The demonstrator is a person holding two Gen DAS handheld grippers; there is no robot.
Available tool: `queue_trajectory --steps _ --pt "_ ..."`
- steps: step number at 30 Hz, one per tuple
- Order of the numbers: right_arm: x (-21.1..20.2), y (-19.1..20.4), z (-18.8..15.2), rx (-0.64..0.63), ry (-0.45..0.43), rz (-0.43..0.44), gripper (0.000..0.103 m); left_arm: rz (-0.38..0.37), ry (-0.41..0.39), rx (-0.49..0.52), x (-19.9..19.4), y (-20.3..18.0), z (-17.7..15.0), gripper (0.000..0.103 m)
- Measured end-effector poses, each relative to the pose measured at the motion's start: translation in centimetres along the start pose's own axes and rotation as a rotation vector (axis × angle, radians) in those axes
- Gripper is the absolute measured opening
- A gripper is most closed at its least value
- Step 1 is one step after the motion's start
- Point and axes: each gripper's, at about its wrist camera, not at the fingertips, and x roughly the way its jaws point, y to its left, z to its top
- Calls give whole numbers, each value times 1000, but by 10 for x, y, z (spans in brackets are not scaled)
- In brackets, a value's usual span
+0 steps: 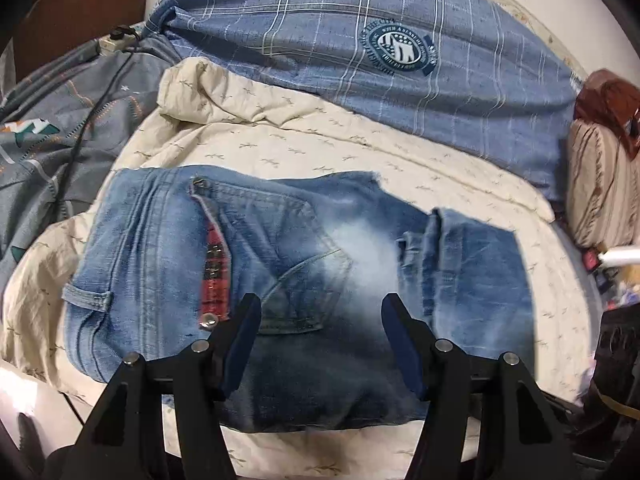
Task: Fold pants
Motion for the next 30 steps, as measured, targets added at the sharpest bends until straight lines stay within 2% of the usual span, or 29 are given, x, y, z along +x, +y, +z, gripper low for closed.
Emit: queue_trajectory --steps 2,4,6,8,11,12,13,15,18,21,23,25,29,30 --pt "-20 0 -2 -2 -58 29 72 -50 14 -14 -1 -2 4 64" --pt "-41 -5 -2 13 -111 48 72 -88 12 -21 -4 -7 6 64" --pt "-61 -19 0 74 -170 114 72 -142 29 -29 -3 -14 7 64" --pt "-71 -39 2 143 -214 134 72 -197 63 -35 1 -22 5 64" --pt "-61 -66 0 213 -197 136 72 -277 162 -65 19 -32 -5 64" --pt "-50 -78 -4 251 -156 155 72 -297 204 -84 29 -34 -8 64" --pt "-45 -85 -5 275 -136 163 72 -301 258 -104 40 -35 -12 64" --pt "-39 -98 -11 314 -145 203 72 -320 311 -123 51 -38 -18 62" --pt "-41 -104 -9 339 -138 225 72 -346 332 -166 45 -39 -18 62" --pt "-40 -107 -10 345 -142 246 72 -418 291 -199 23 -40 -8 62" --pt "-40 -106 -11 339 -143 247 72 -426 261 -187 16 -44 -5 62" --pt "-39 -105 -10 332 -142 246 72 -422 269 -165 16 -52 -5 62" --pt "-42 -107 -12 321 -140 240 72 -367 361 -178 48 -58 -19 62" --pt "-43 -108 -12 323 -140 245 72 -351 380 -191 55 -57 -23 58"
